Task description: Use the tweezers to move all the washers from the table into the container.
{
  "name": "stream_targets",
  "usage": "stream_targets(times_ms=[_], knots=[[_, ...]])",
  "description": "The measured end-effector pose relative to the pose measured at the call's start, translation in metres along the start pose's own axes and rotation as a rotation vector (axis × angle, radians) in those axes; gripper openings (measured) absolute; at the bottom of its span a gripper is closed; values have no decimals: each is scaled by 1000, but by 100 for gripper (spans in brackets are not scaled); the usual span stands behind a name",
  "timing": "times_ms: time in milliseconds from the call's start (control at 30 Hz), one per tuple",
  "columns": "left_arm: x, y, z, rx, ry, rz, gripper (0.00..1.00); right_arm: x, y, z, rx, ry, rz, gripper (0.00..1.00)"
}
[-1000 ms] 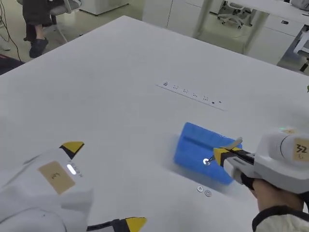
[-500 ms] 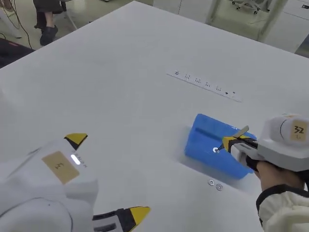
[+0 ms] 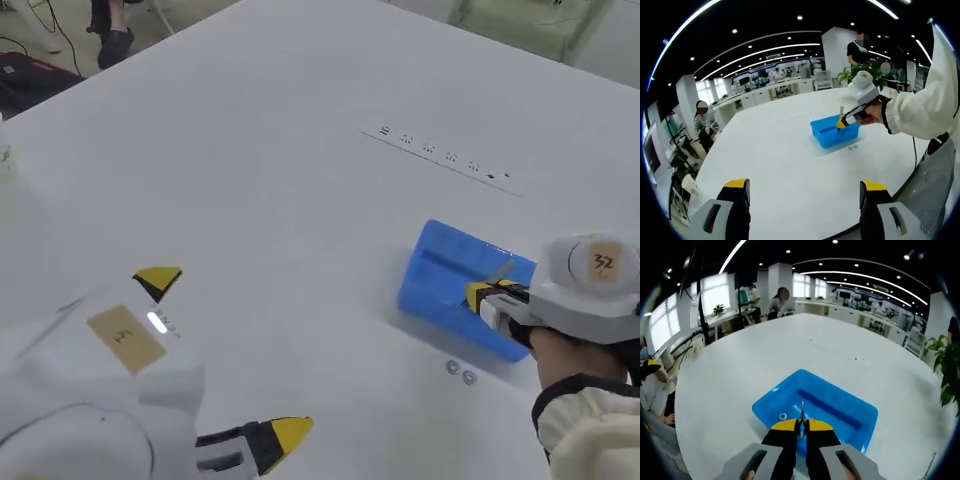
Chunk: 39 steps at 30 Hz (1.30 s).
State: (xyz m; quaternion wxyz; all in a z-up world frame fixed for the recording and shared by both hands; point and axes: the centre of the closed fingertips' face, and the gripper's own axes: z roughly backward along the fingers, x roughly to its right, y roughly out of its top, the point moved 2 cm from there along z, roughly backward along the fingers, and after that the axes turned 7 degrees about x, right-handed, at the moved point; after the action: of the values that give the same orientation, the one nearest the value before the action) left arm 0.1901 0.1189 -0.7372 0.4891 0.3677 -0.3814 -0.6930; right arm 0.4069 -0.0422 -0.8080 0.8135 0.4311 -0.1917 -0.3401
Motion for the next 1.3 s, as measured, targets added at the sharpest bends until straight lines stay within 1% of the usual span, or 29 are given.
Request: stream_targets(times_ms=[133,300,533,667,733,767,833,933,1000,1100,1200,1300], knots=[[0,-3,-2,-10,0,4,92,2,-4,-4,-13,-4,-1,2],[0,-5,-3,-21,2,-1,92,3,-4,-4,-6,-8,-14,2],[-1,-4,-3,-19,1,2,91,5,-3,-5,-6,-11,-27,3],[-2,-1,-1,-13,5,-10,91,4,2,0,15,-10,-41,3],[-2,0,1,-7,5,-5,91,4,7,5,33,-16,-38,3],[-2,0,1,-5,7,-7,91,4,13,10,61,-18,-40,3],[-2,2,3,-1,11,-14,91,1,21,18,94,-7,-45,3],[-2,4,5,11,12,-10,91,-3,31,33,130,2,-41,3],[-2,4,6,13,11,-13,91,-4,34,42,148,0,-41,3],[-1,5,6,18,9,-17,91,-8,36,52,168,4,-52,3],[1,6,8,24,8,-19,91,-14,35,62,182,9,-57,3],[1,7,9,29,7,-21,91,-18,32,68,183,13,-65,3]])
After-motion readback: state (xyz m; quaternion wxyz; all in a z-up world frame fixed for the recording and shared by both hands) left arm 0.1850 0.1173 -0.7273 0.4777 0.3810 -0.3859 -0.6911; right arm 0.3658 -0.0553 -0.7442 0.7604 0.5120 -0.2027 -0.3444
